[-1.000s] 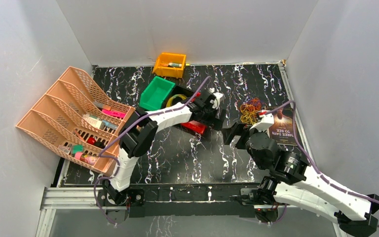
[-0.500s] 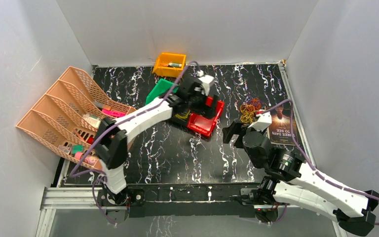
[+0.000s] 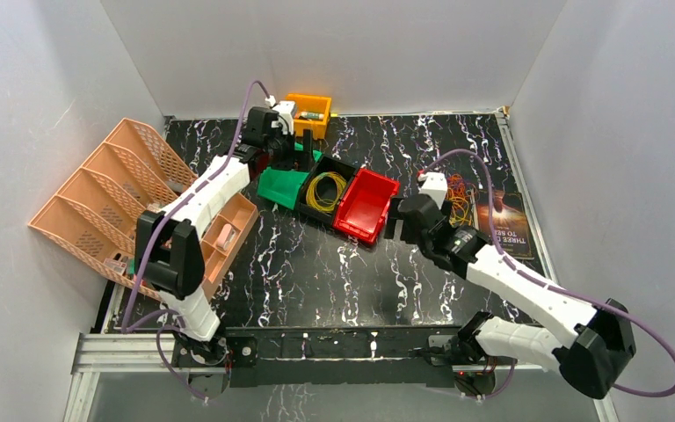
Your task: Untangle the cables
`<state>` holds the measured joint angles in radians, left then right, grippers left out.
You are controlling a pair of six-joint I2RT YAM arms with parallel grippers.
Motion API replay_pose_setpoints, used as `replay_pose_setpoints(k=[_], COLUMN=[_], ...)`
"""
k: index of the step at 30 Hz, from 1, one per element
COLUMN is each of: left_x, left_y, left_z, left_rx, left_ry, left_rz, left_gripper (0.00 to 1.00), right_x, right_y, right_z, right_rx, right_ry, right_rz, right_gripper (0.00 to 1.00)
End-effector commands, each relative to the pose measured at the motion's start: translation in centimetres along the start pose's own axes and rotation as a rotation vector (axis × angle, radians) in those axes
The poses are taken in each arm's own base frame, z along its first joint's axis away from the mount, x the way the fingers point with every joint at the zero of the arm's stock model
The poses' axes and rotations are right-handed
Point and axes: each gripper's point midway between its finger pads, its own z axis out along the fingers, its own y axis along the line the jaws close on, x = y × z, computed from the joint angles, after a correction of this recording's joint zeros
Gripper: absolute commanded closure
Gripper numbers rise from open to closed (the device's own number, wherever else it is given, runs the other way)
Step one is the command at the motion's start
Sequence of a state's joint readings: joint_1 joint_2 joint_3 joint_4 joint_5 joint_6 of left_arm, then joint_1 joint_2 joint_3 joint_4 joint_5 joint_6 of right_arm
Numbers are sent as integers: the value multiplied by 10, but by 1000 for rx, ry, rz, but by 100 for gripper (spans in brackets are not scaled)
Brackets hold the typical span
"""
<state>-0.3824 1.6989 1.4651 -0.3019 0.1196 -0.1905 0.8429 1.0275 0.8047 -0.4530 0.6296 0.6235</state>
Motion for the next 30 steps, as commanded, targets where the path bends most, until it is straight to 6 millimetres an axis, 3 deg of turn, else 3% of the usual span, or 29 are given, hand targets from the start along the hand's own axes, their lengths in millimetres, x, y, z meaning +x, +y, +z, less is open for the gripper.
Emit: replay_pose_setpoints(k=[1,8,16,24,30], left_x=[14,30,58,80,95], left_y=[8,15,18,8,6], left_z=[20,56,71,65,49], left_rx=[41,88,108,163,161], left_ry=[47,92,159,194,207], left_rz=[17,-17,-28,-67,-88], left_gripper=[2,2,2,2,2], right_x=[-27,-11,15,18,20], right_y=[15,12,5,9,11], right_z=[11,15,15,17,17], right_rx=[-128,-152,-161,-179,-190], right_ry=[14,67,113,127,134], right_rz=[25,14,39,27,25], right_gripper=[2,2,2,2,2])
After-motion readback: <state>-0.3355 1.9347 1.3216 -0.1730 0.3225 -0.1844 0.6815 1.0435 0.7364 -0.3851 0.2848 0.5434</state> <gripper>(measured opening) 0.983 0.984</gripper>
